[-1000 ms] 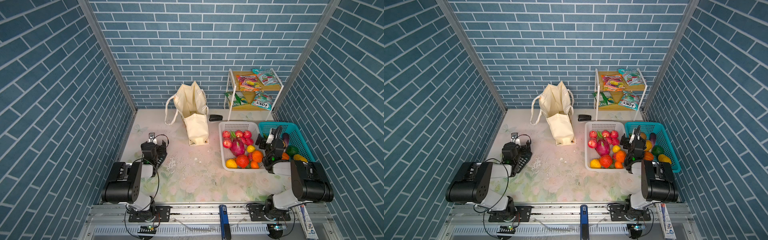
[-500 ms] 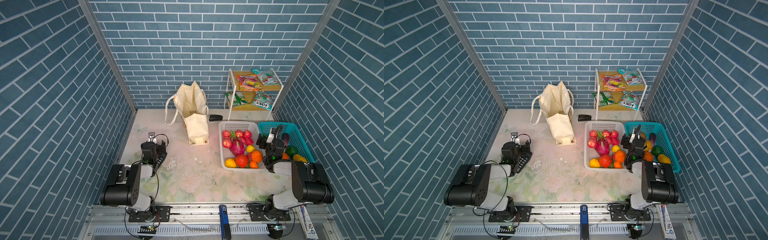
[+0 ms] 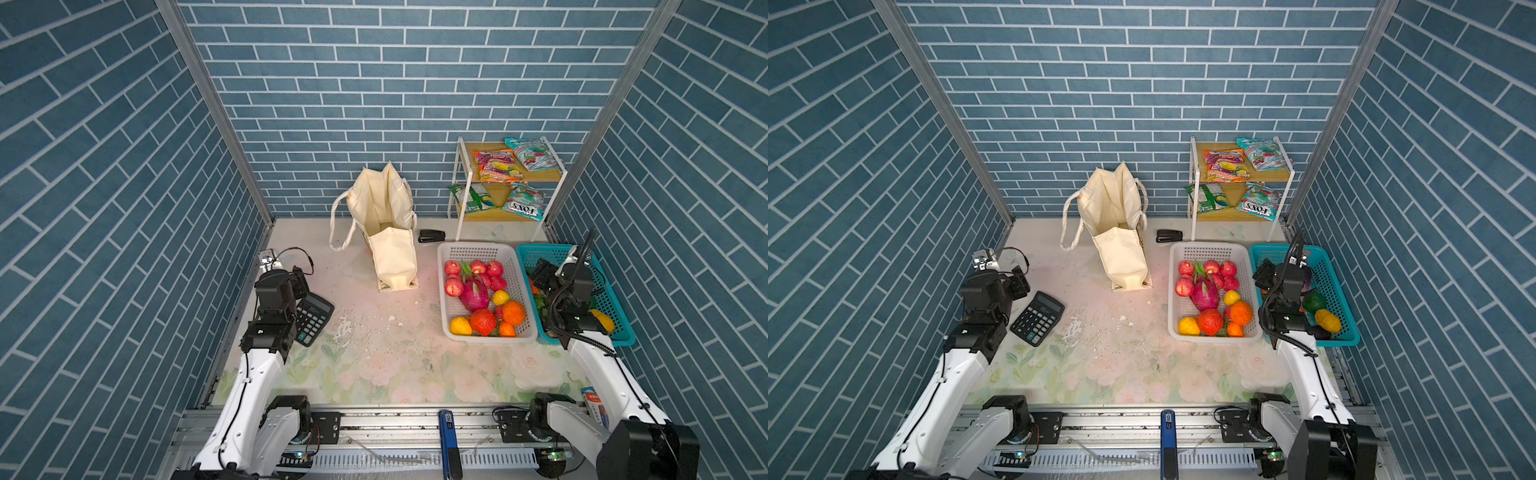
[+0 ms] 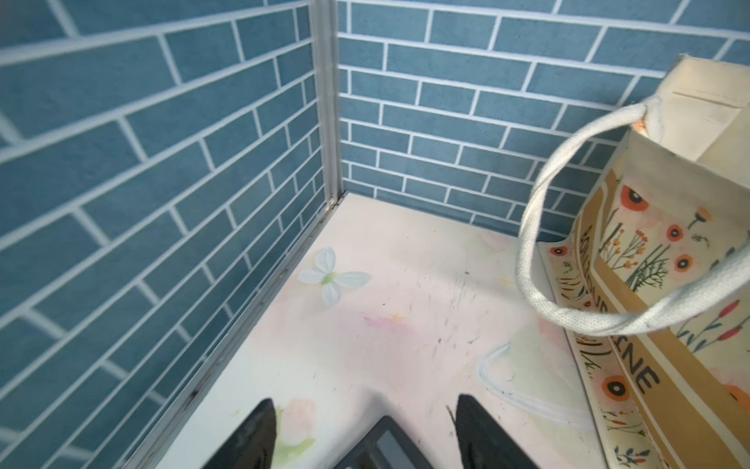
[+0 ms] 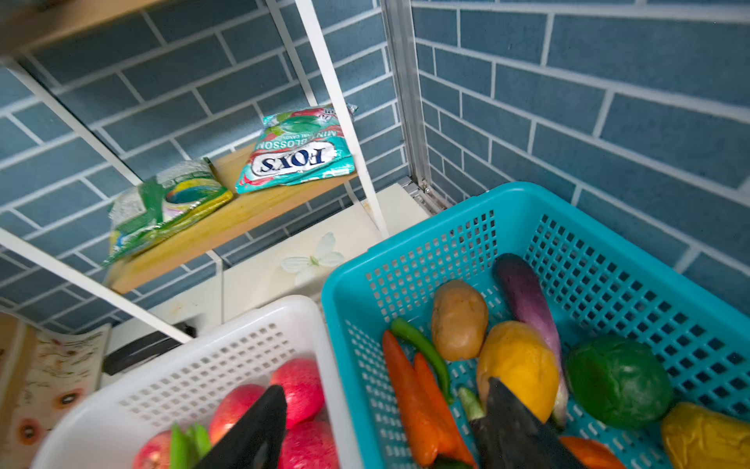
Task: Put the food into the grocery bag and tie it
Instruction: 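Reach the left gripper to the bag handle while the right reaches its other side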
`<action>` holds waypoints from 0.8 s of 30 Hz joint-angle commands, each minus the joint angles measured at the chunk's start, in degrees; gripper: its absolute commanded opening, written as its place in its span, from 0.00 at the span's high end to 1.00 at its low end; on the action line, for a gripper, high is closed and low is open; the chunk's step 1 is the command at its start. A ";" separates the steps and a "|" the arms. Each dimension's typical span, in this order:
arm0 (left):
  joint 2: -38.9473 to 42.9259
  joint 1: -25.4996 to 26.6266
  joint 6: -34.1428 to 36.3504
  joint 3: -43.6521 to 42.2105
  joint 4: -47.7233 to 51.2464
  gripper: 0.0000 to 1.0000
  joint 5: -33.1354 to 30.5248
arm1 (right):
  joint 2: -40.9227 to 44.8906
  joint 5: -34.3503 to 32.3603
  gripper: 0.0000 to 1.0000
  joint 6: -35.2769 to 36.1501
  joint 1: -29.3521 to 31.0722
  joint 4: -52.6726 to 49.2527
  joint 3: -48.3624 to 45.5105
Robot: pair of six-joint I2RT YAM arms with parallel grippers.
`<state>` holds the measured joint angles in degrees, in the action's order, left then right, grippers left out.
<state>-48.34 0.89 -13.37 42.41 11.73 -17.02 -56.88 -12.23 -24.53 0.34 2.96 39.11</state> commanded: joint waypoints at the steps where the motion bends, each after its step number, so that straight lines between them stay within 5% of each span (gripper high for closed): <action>1: 0.46 0.26 -10.18 11.11 26.52 0.32 -2.94 | 0.97 -1.26 0.24 -10.37 2.95 -16.83 4.22; 9: -10.74 0.35 -20.90 32.60 37.14 0.30 10.37 | -6.87 13.53 0.34 -26.12 11.12 -25.63 15.52; 24: -55.25 2.66 -27.11 71.71 38.72 0.28 32.64 | -22.98 4.37 0.34 -26.24 34.85 -34.93 40.90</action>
<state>-99.61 2.42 -38.35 108.27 49.04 10.50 -78.63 -4.86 -48.25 33.21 -28.84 77.71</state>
